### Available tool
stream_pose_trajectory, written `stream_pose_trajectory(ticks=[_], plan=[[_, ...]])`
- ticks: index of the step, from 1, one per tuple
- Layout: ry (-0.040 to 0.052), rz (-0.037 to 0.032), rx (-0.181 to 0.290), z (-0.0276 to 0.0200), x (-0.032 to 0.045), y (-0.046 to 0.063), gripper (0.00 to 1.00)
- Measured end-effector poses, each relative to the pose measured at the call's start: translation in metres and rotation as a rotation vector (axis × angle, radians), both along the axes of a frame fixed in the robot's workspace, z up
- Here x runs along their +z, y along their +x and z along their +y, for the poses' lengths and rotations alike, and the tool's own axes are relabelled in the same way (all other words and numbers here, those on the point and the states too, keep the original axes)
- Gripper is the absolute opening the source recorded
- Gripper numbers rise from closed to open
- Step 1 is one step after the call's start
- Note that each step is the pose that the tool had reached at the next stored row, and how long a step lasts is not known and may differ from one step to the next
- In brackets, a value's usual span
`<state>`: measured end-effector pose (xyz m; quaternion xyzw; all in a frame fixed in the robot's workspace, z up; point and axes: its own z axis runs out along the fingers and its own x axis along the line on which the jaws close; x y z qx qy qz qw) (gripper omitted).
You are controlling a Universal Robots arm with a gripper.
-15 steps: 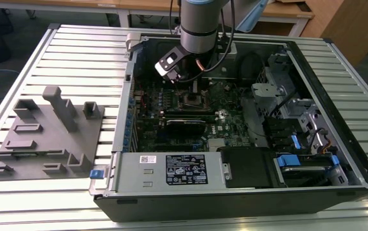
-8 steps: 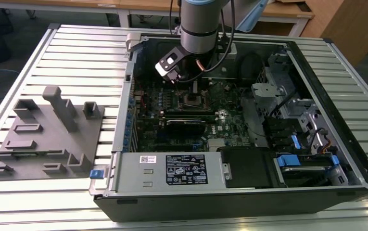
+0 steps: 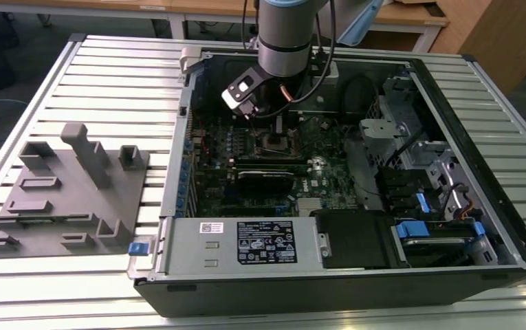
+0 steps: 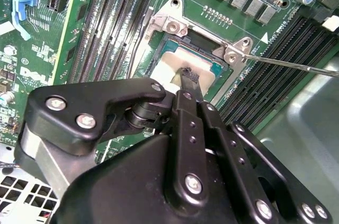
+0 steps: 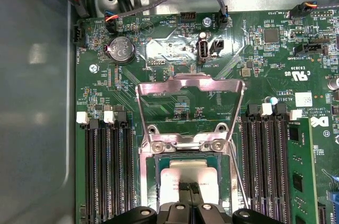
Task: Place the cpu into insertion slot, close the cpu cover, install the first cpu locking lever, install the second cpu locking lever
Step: 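Place the cpu into insertion slot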
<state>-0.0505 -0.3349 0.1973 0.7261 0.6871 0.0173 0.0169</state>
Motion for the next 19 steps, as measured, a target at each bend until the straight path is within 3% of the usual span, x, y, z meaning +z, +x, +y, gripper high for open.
stream_pose_trajectory(ticks=[14,19], plan=[[0.0004,-0.0006,0.000,0.0001,0.0010,0.000,0.10],[0.0012,-0.0008,0.000,0.0004,0.0114,0.000,0.10]])
